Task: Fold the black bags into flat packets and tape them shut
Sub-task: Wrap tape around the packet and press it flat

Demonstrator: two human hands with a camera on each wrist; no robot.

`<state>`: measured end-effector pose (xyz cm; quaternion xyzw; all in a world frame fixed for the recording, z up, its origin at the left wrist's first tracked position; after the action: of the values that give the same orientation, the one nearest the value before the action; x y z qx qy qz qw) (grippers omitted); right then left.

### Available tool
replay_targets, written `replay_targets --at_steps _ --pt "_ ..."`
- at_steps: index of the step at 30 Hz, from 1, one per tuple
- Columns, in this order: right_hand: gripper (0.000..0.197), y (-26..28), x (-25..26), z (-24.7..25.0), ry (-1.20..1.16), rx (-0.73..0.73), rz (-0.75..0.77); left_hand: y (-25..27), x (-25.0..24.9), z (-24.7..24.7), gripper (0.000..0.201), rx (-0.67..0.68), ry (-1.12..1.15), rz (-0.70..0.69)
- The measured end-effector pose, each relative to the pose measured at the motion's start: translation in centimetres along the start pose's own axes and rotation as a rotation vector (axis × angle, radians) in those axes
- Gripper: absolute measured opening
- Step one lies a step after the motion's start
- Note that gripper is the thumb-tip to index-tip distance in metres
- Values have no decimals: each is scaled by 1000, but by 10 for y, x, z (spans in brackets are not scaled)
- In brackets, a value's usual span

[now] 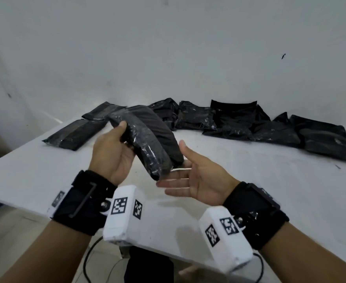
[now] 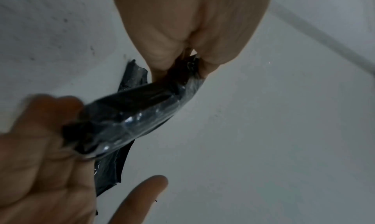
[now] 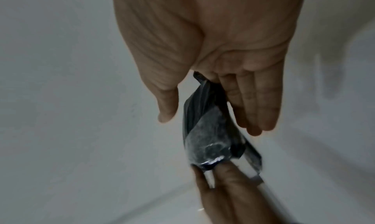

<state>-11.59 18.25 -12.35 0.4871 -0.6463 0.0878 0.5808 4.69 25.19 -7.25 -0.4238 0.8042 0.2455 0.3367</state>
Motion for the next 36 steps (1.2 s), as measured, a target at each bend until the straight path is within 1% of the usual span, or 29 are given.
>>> replay_targets --at_steps 2,4,5,6,8,10,12,14,16,17,18,19,20,22,23,24,27,32,36 --pt "68 -5 3 -11 -218 6 3 0 3 12 25 -17 116 60" --pt "62 -10 5 -13 -316 2 45 5 8 20 29 -34 155 109" --pt "60 -13 5 -14 -333 -8 64 7 9 25 32 -38 166 129" --pt "58 -16 5 -13 -344 -19 79 9 10 31 29 -38 166 147" --pt "51 -19 6 -11 -373 -41 96 12 13 46 13 -45 134 194" --pt "41 -22 8 -7 -364 -77 111 16 13 57 20 -24 113 241" --pt "41 -26 9 -1 -307 -115 137 20 12 61 24 11 21 263" --pt "40 -29 9 2 -243 -161 176 21 12 65 27 11 -121 220" --pt "33 -29 10 0 -193 -197 219 19 13 69 36 -28 -214 143" --pt "27 -29 11 -3 -162 -208 242 18 11 71 34 -50 -248 95" --pt "20 -28 11 -7 -120 -214 271 19 8 71 26 -68 -288 45" --pt "18 -27 12 -11 -67 -223 309 21 6 71 19 -79 -342 -5" --pt "29 -27 12 -14 -1 -243 354 22 3 69 17 -74 -401 -50" --pt "55 -27 14 -17 113 -326 442 26 0 63 29 -36 -505 -137" --pt "61 -28 16 -18 143 -377 479 28 -1 61 36 -29 -532 -175" --pt "63 -28 18 -18 153 -417 510 28 -2 61 40 -42 -538 -200" --pt "51 -29 22 -21 119 -459 533 24 -7 65 43 -91 -510 -215" --pt "29 -33 27 -29 77 -348 476 17 -23 67 25 -53 -532 -201" --pt "16 -40 33 -37 42 -282 426 7 -33 69 18 -49 -529 -192"
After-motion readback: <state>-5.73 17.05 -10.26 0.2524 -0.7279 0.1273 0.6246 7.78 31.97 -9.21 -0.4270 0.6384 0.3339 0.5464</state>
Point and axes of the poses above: each hand's wrist, its own y-axis away from the middle knuckle, its own z-axis out of the back of the hand, x = y × z, the point moved 8 cm from there along -y, towards the middle knuckle, and after that the axes turned 14 degrees about -x, right-handed, at the moved point
